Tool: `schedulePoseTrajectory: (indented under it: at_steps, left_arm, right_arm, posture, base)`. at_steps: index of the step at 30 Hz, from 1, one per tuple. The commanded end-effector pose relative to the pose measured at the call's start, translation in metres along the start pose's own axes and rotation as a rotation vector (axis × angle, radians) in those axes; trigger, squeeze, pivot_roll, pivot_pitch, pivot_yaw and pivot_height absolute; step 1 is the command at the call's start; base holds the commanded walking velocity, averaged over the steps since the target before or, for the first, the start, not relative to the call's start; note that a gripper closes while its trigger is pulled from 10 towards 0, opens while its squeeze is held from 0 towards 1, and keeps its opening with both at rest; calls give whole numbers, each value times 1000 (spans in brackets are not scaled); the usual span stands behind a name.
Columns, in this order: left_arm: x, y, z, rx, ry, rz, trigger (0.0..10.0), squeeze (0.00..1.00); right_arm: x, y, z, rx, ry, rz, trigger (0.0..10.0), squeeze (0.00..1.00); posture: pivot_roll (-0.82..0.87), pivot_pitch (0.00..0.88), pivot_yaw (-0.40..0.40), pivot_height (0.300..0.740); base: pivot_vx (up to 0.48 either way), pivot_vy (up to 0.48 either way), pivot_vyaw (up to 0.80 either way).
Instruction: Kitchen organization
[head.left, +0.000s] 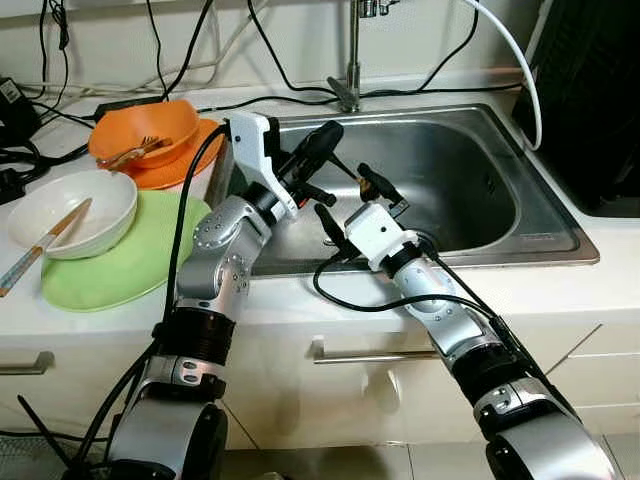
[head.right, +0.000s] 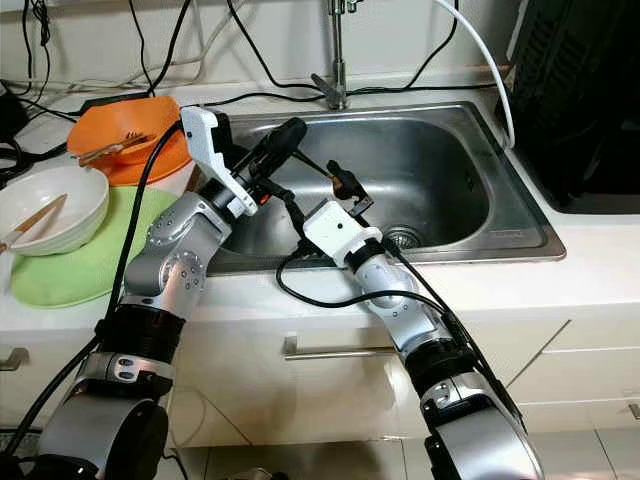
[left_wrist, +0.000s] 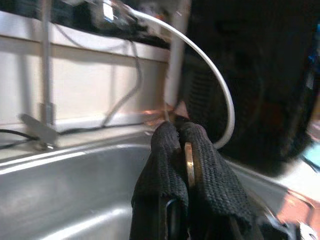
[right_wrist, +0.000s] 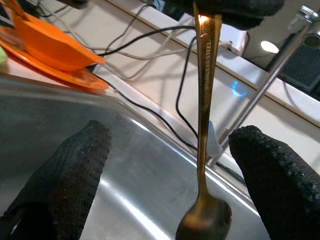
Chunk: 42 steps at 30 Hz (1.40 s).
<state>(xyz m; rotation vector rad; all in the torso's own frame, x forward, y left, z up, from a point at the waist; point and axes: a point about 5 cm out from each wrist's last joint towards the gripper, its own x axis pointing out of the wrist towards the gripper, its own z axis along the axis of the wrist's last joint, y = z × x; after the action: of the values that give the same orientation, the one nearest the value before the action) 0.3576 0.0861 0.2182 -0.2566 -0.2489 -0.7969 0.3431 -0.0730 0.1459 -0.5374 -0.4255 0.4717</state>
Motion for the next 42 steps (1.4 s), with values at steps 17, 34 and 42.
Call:
schedulePoseTrajectory:
  at_steps: [17,34,42]
  left_arm:
    - [-9,-9,3,43,57,-69,10000,0]
    - [-10,-6,0,63,77,-39,10000,0]
    - [-10,-5,-1,75,78,-31,10000,0]
  right_arm:
    - [1,-14,-17,-19,157,-147,0,0]
    - [1,-15,-16,-1,150,-169,0,0]
    - [0,-13,-16,4,151,-167,0,0]
  posture:
    - [130,32,136,740]
    - [125,28,141,740]
    - [120,26,144,740]
  base:
    - [0,0,0]
    - [0,0,0]
    - [0,0,0]
